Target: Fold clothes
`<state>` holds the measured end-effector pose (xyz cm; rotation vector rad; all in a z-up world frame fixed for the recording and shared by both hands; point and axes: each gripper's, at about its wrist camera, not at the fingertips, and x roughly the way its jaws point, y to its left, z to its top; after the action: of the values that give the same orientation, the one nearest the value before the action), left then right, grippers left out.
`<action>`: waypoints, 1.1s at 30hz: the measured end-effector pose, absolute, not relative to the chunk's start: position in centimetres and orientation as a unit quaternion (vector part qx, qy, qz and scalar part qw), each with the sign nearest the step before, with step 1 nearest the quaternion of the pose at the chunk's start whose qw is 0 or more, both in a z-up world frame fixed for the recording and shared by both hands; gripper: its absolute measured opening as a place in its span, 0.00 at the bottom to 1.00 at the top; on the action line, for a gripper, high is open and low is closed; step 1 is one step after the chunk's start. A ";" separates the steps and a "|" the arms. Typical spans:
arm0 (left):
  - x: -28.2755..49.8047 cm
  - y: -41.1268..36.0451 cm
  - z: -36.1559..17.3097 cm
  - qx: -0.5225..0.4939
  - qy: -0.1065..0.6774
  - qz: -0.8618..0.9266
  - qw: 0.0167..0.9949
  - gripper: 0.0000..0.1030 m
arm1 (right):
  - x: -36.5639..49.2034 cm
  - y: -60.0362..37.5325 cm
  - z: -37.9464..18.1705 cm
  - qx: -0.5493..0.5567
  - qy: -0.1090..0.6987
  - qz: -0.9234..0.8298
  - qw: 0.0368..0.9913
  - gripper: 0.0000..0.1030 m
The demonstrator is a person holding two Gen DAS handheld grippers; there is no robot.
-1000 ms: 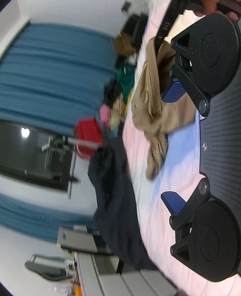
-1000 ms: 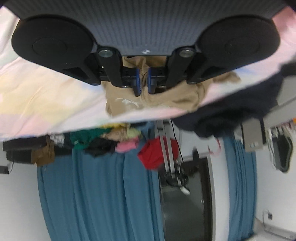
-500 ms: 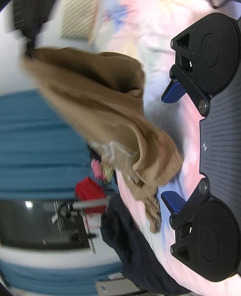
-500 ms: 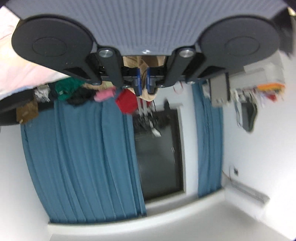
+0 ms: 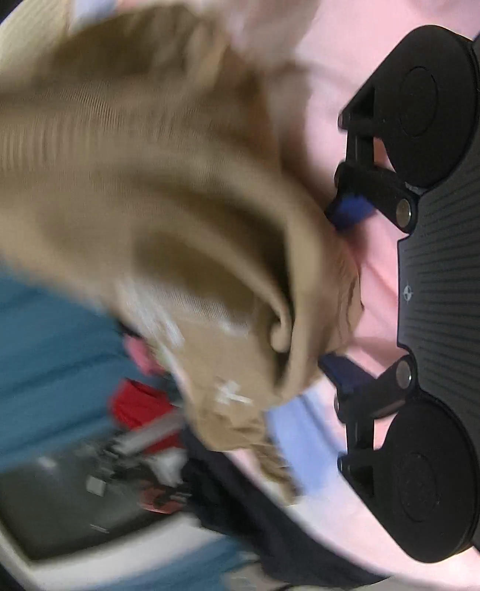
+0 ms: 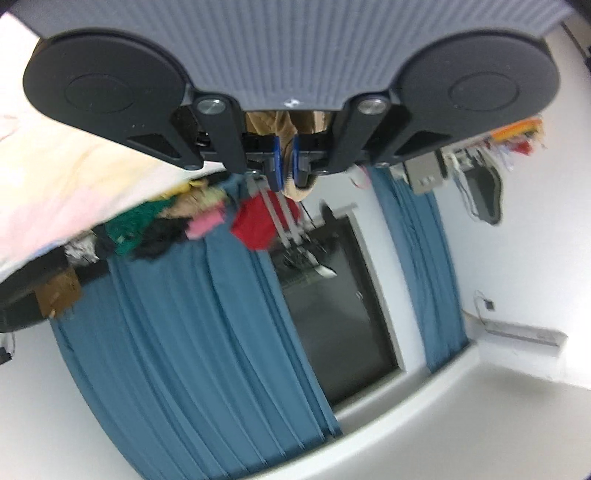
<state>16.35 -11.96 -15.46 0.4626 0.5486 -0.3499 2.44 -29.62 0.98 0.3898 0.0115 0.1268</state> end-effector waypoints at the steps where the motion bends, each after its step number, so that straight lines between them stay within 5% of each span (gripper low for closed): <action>1: 17.4 -11.2 -15.2 0.197 0.276 -0.170 0.925 0.66 | 2.9 -29.9 0.7 0.191 0.014 0.058 0.980 0.09; 3: 18.6 -10.1 -14.5 0.147 0.288 -0.166 0.932 0.49 | 3.9 -30.2 0.1 0.184 0.027 0.048 0.981 0.09; 5: 19.2 -8.9 -13.1 0.098 0.290 -0.155 0.939 0.16 | 5.0 -30.5 -0.4 0.174 0.043 0.033 0.983 0.10; 7: 19.5 -6.9 -11.3 0.043 0.281 -0.141 0.948 0.08 | 5.7 -30.1 -1.2 0.169 0.063 0.019 0.983 0.10; 17: 15.1 2.0 -2.5 -0.104 0.257 -0.171 0.945 0.05 | 8.6 -28.0 -4.7 0.148 0.193 0.014 0.970 0.11; 24: 17.5 4.1 -4.4 -0.097 0.339 -0.123 0.928 0.06 | 10.4 -22.4 -8.5 0.035 0.344 0.051 0.937 0.14; 28: 18.7 3.6 -6.6 -0.060 0.377 -0.096 0.919 0.07 | 10.3 -21.0 -9.1 0.028 0.356 0.060 0.932 0.46; 30: 18.0 3.4 -7.3 -0.044 0.388 -0.087 0.917 0.12 | 10.2 -20.8 -9.0 0.039 0.355 0.066 0.932 0.51; 33: 16.2 3.9 -6.0 -0.039 0.381 -0.077 0.921 0.40 | 10.3 -21.5 -8.7 0.064 0.354 0.067 0.931 0.52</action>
<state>16.23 3.89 -6.04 -0.0801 0.7819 -0.1576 10.25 -21.46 -8.71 0.1304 0.7249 0.1368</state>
